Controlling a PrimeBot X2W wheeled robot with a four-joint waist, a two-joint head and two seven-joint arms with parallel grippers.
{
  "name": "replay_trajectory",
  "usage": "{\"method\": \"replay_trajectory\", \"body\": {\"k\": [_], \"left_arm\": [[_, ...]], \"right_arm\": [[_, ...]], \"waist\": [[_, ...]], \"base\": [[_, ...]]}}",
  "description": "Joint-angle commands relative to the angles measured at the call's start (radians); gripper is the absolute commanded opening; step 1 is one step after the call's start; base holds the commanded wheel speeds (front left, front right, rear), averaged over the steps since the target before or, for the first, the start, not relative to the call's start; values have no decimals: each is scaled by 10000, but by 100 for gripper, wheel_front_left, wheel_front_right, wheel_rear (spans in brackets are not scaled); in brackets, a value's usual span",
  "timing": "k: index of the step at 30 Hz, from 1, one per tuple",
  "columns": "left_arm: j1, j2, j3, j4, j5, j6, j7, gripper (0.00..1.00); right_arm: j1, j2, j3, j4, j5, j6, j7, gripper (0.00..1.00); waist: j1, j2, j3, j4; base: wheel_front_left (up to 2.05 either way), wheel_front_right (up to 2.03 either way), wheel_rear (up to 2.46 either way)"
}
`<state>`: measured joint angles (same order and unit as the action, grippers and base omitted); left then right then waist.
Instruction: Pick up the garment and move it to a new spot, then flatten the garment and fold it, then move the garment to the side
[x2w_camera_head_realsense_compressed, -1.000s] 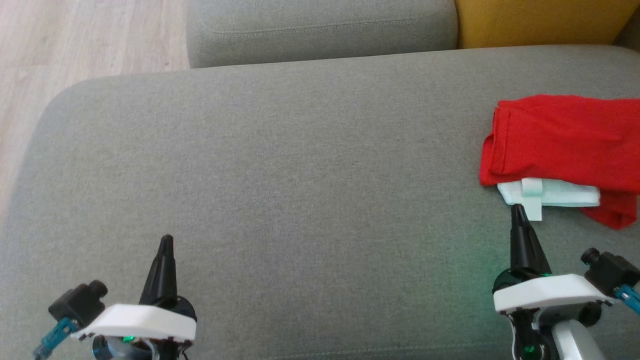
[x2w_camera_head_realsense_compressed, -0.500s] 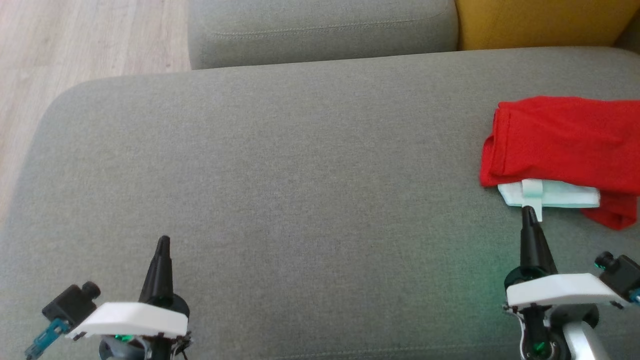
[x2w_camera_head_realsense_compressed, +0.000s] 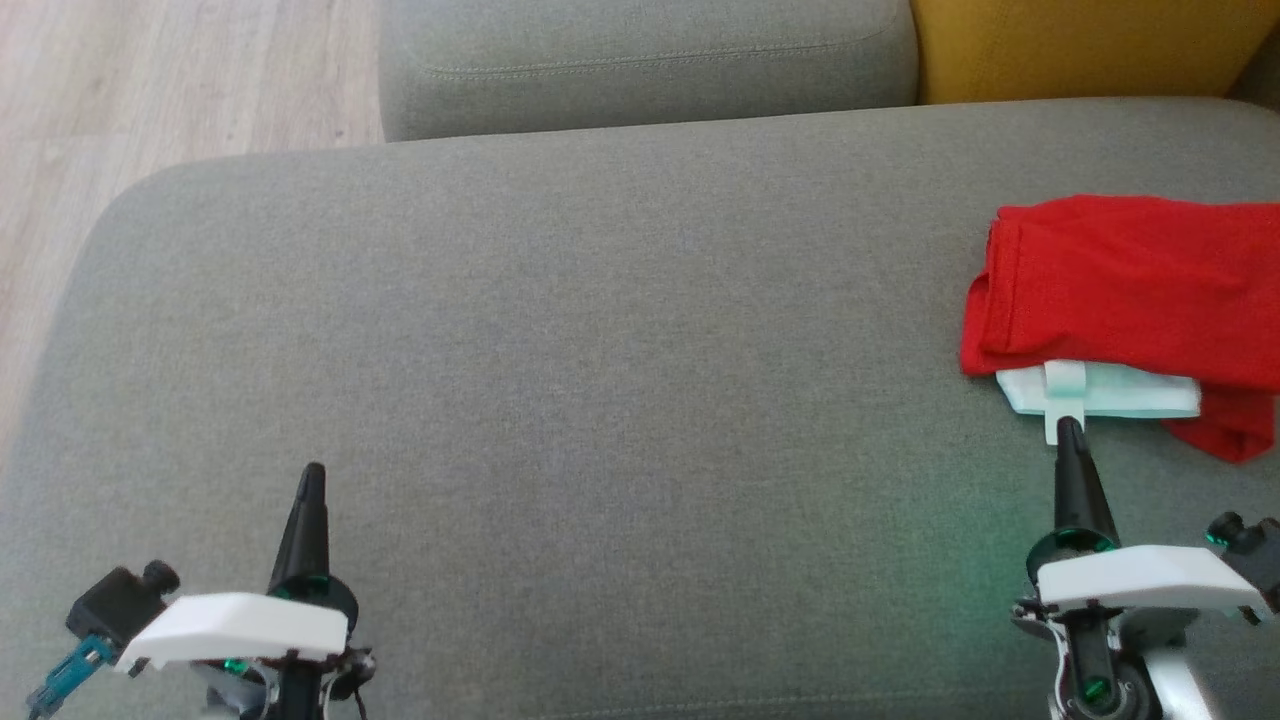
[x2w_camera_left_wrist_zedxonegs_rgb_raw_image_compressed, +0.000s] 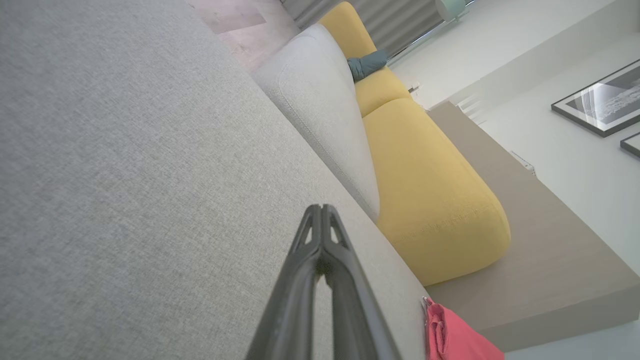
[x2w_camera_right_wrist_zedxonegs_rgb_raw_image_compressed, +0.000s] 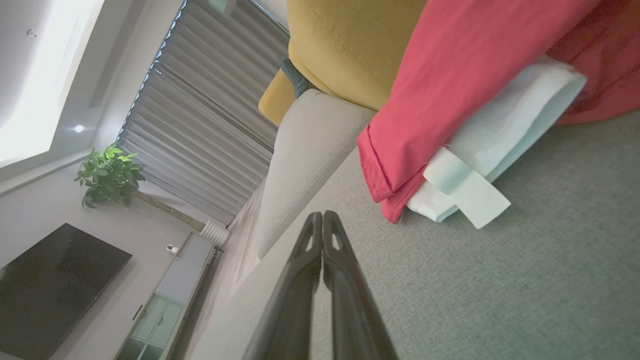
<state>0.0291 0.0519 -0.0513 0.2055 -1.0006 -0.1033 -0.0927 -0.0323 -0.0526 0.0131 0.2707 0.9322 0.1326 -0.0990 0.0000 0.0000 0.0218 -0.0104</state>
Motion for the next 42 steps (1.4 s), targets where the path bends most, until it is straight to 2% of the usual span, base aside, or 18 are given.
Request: {"method": "replay_trajectory", "body": {"k": [1,42], "left_arm": [[-566,146,267,-250,-255,-68,63,0],[-1092,158,1031,178,-4307,-207,1271,0]], "right_arm": [[-567,-203,10,-319,311,-10,87,0],[-673,-218,-617,-292,4841,-16,1268,0]], "waist": [[0,0,-4,2],[0,0,-127,71]], "base": [[0,0,0],[0,0,0]]}}
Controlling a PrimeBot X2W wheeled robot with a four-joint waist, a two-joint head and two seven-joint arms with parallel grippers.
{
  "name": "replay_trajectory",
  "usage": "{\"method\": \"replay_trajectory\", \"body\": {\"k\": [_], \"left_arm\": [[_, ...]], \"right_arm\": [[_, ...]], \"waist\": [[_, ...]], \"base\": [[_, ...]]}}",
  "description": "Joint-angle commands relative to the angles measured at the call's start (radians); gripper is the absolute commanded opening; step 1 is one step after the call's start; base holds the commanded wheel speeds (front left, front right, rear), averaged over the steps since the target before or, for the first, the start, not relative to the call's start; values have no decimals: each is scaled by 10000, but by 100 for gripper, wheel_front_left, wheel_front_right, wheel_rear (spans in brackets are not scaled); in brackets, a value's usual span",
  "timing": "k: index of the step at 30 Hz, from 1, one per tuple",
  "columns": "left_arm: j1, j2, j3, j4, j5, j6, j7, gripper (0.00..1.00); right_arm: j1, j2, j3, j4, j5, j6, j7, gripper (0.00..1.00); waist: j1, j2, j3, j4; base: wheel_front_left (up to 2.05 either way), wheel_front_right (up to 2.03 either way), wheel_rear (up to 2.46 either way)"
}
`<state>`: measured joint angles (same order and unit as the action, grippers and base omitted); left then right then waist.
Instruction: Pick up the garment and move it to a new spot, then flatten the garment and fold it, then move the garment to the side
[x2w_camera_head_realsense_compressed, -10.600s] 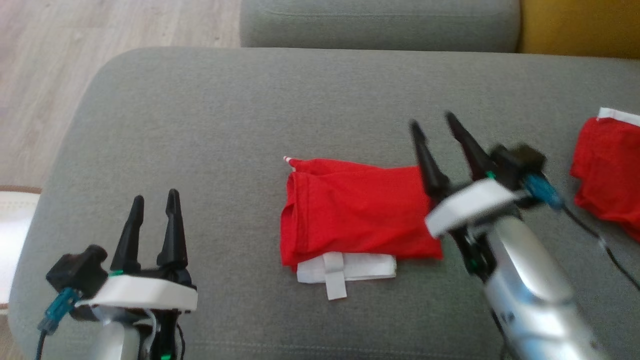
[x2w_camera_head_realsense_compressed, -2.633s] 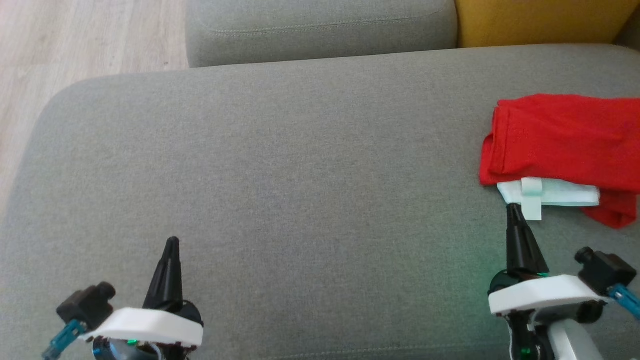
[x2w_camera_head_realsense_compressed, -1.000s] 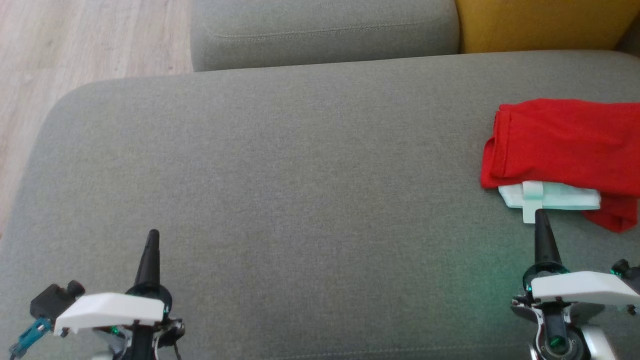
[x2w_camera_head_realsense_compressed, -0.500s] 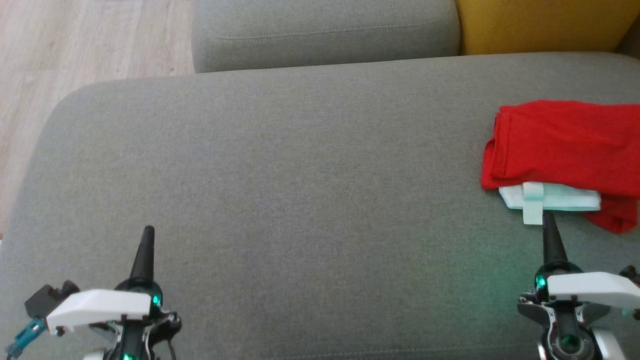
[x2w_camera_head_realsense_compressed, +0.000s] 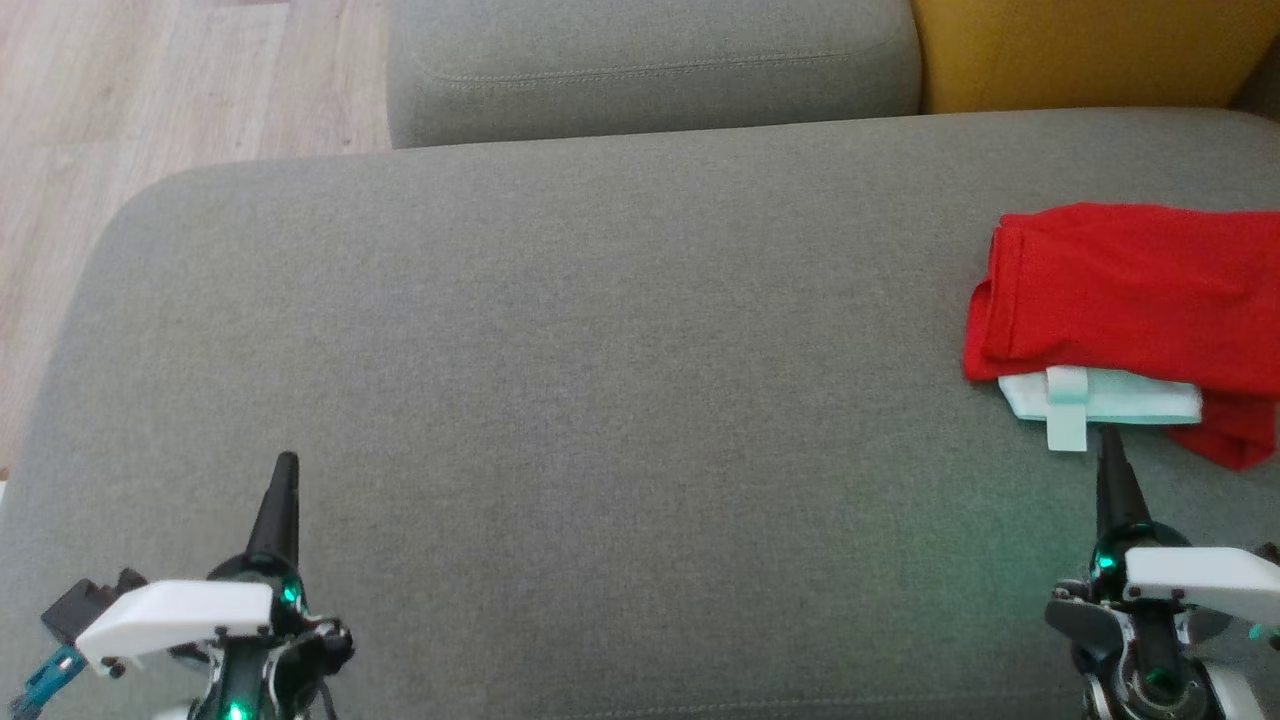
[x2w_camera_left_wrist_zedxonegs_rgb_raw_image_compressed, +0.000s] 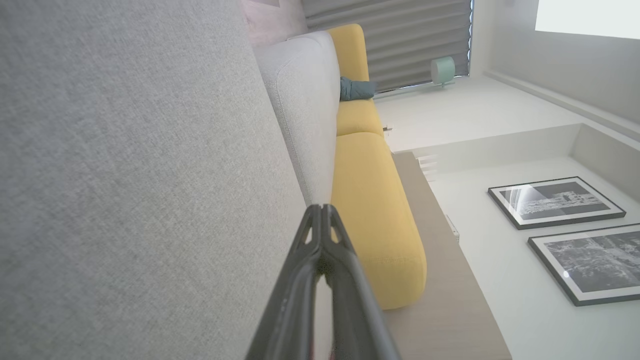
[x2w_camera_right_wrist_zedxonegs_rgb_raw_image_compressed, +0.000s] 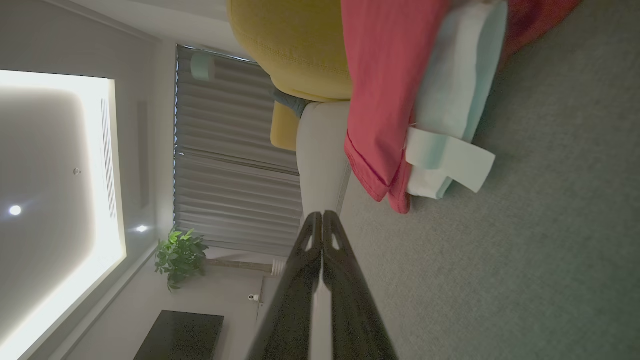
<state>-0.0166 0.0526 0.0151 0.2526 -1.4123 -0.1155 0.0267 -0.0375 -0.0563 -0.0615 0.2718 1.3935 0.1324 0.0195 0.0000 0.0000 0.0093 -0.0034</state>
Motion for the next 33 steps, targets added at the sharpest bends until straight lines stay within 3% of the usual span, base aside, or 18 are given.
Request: {"method": "replay_trajectory", "body": {"k": [1,21,33], "left_arm": [[-648,150,386,-283,-285,-87,106,0],[-894,142,760,-83,-2148,-151,682,0],[-897,118,794,-81,-2123,-151,710,0]], "right_arm": [[-623,-181,113,-303,333,-14,112,0],[-675,-170,-205,-289,2412,-17,681,0],[-679,-138,-250,-286,2378,-17,718,0]], "waist": [[0,0,-4,3],[0,0,-61,34],[0,0,-62,34]], "base": [[0,0,0],[0,0,0],[0,0,0]]}}
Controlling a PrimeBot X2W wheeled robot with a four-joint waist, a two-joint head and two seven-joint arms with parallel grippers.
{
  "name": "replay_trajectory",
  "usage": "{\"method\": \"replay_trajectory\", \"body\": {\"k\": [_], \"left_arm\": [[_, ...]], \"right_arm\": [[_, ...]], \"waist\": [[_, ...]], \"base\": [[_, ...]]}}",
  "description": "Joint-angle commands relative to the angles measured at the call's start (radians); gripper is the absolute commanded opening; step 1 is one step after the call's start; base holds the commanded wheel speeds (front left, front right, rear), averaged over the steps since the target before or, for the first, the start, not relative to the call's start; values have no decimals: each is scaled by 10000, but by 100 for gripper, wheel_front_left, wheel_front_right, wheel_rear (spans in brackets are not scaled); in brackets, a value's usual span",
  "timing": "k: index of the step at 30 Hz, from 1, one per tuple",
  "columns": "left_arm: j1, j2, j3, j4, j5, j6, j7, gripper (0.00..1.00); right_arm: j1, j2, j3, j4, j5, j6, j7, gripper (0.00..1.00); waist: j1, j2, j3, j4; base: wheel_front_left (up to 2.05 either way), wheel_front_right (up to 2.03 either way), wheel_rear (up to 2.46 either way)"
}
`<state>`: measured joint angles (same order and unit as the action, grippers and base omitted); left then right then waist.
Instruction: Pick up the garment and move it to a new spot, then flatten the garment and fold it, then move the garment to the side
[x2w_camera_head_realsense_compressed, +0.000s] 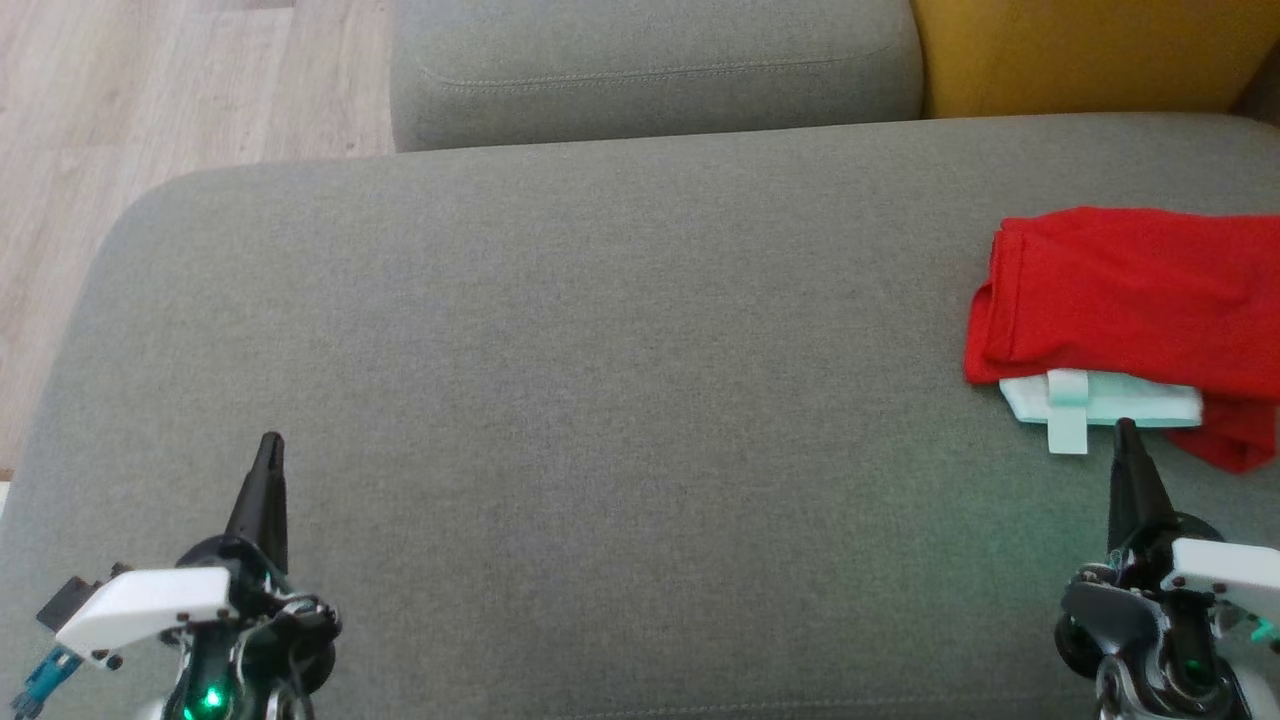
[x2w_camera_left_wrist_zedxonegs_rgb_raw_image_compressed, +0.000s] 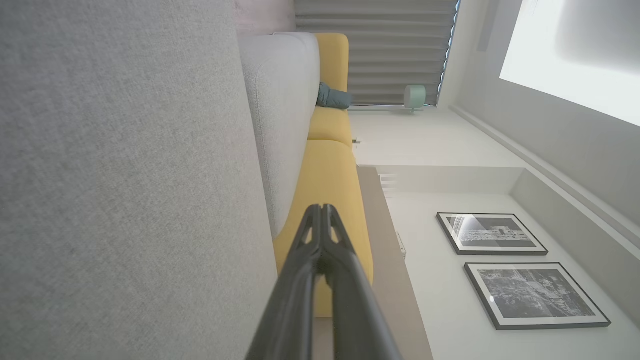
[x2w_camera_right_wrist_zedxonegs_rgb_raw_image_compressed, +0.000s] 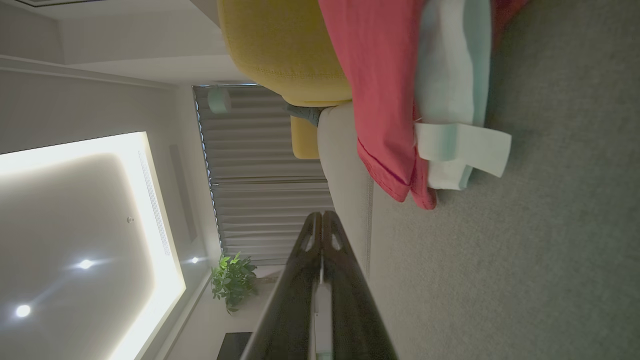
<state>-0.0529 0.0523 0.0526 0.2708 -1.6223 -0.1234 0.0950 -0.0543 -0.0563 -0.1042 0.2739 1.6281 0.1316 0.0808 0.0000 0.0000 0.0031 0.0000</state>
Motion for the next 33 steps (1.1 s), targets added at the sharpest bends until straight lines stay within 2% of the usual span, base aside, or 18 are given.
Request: {"method": "replay_trajectory", "body": {"k": [1,33], "left_arm": [[-535,120,421,-263,-21,-73,29,0],[-541,70,491,-261,37,-73,85,0]], "right_arm": [[-511,-136,174,-307,30,-9,107,0],[-520,-69,80,-301,-49,-9,183,0]], "waist": [[0,0,0,0],[0,0,0,0]], "base": [[0,0,0],[0,0,0]]}}
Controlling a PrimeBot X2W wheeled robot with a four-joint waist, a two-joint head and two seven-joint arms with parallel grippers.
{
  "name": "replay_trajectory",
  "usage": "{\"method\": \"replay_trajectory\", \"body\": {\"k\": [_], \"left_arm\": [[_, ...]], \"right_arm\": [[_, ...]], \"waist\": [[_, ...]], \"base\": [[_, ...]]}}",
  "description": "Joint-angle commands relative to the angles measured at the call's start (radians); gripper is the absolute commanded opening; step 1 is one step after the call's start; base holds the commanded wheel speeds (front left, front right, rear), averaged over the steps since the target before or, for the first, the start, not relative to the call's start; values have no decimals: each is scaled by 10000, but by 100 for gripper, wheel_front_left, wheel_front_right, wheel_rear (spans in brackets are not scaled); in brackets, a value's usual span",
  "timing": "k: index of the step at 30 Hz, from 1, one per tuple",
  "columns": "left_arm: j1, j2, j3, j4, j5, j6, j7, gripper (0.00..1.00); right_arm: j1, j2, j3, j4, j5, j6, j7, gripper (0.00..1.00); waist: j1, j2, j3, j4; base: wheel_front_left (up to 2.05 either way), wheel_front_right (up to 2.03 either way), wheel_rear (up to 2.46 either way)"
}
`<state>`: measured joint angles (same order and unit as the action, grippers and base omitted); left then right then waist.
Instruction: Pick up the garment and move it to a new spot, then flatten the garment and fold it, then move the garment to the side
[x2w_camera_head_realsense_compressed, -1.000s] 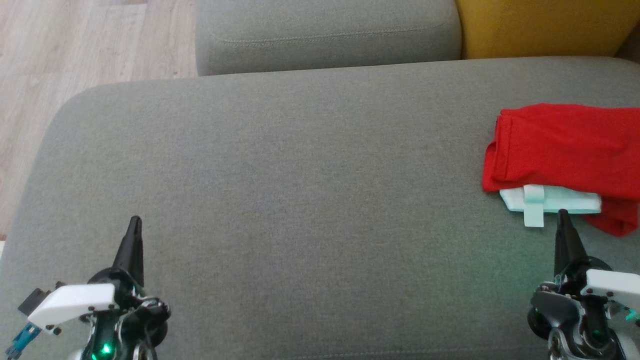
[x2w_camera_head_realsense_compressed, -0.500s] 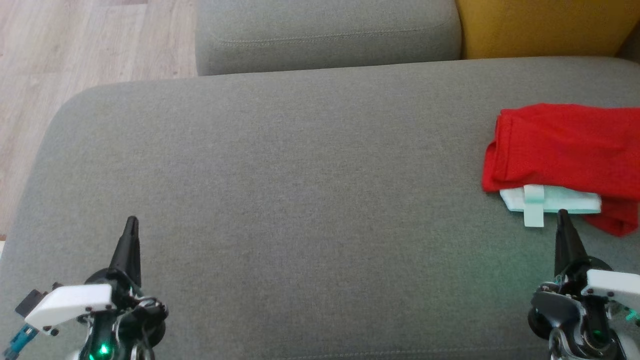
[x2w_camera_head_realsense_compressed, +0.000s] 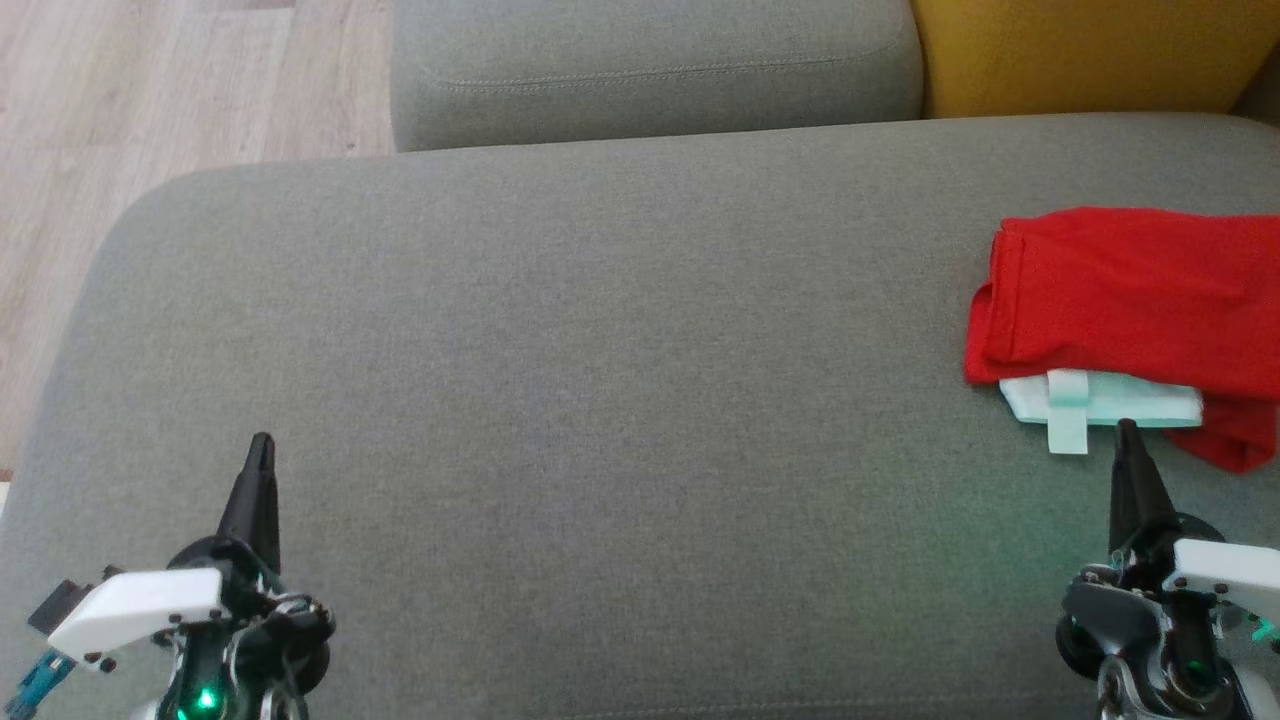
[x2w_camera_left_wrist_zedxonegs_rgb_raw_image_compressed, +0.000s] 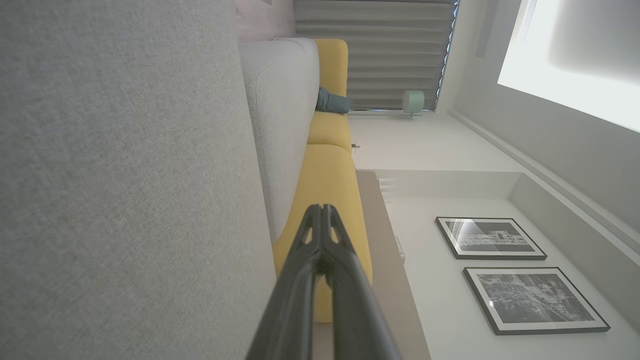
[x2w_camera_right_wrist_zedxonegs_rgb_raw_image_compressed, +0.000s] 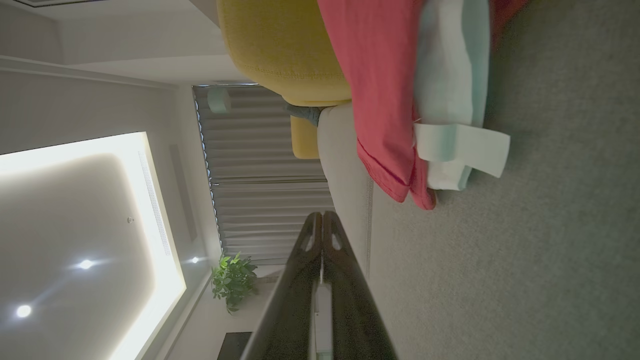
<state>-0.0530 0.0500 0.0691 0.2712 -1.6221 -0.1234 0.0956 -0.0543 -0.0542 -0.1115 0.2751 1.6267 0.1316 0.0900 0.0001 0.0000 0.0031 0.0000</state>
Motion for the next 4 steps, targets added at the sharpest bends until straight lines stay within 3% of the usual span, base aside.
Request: {"method": "replay_trajectory", "body": {"k": [1,4], "left_arm": [[-540,92,328,-265,37,-73,81,0],[-540,89,333,-265,41,-73,85,0]], "right_arm": [[-520,-88,150,-312,-37,-9,93,0],[-520,-83,143,-312,-43,-9,98,0]], "waist": [[-1,0,0,0],[-1,0,0,0]], "base": [[0,0,0],[0,0,0]]}}
